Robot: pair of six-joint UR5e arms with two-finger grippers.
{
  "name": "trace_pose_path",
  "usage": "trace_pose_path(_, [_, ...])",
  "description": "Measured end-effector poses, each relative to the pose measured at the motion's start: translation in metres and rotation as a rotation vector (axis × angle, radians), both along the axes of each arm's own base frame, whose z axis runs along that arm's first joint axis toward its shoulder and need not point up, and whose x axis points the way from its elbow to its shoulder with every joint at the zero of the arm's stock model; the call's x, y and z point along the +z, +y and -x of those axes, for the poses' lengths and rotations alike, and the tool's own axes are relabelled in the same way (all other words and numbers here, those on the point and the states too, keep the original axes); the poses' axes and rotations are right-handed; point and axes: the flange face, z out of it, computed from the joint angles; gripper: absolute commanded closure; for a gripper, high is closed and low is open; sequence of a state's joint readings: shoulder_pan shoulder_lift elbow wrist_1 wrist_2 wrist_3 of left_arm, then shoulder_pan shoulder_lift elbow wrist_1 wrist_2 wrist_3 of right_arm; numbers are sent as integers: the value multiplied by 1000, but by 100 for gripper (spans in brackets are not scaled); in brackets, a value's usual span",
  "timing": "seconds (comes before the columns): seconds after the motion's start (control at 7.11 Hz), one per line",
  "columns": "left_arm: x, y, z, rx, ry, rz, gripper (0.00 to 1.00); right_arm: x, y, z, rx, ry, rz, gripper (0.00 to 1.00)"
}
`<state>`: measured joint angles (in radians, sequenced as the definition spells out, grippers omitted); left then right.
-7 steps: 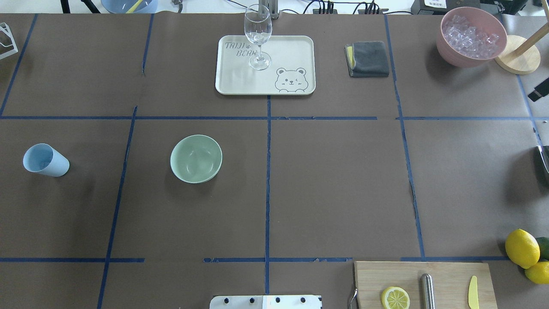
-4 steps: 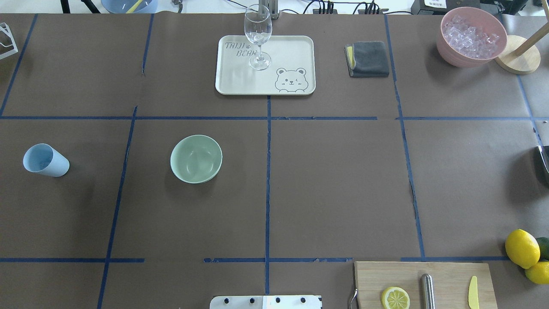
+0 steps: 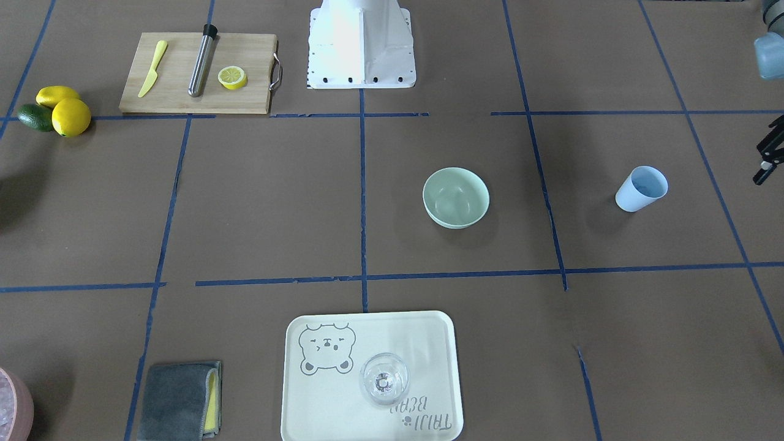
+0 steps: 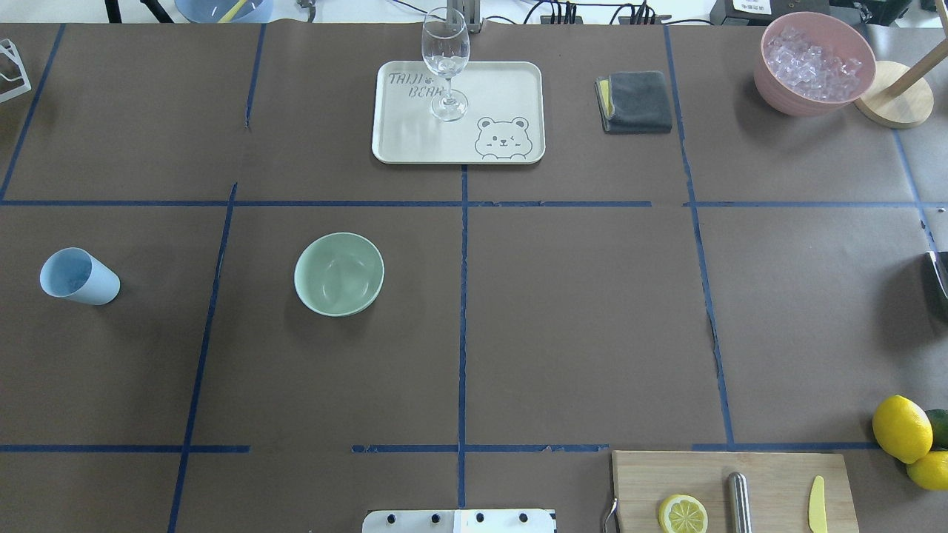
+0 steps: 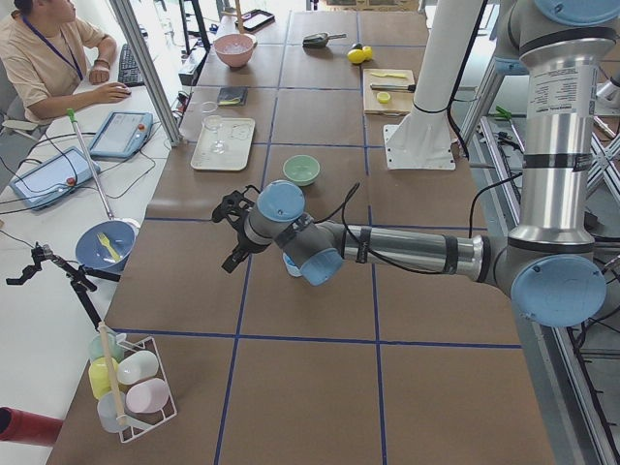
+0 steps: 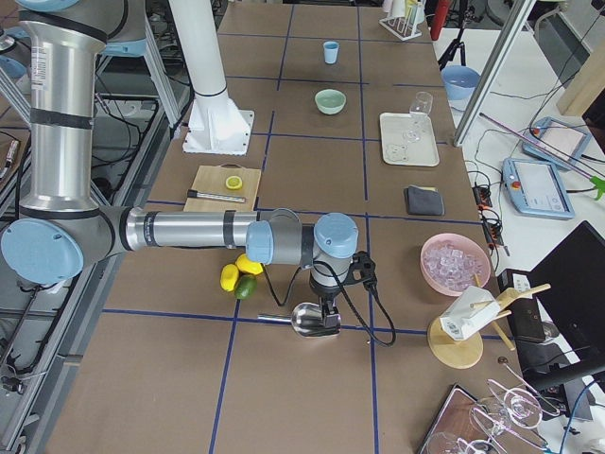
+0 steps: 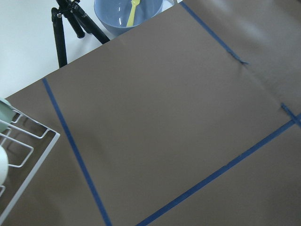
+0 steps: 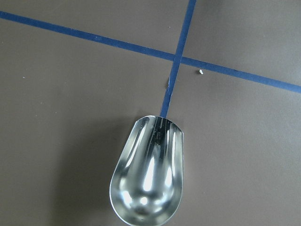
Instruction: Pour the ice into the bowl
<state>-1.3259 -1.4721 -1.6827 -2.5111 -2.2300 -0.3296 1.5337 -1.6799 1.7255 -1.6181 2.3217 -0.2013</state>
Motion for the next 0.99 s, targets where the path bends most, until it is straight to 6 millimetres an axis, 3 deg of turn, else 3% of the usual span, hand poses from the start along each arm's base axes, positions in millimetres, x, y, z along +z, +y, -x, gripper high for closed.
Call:
trace_pose_path(0.28, [11,74,-60,-100,111,18,0,0,0,0,2,-3,1,0])
trace_pose_path(0.42, [13,111,-79,-145,142,29,0,0,1,0,2,-3,1,0])
trace_pose_path(0.56, [18,138,-86,-178,157,25,0,0,1,0,2,-4,0,0])
trace_pose_path(0.7, [24,155,-94,-213,156,17,0,-1,1,0,2,-4,-1,0])
trace_pose_path(0.99, [38,181,-135,-281,159,51,0,-3,2,0,2,-6,-4,0])
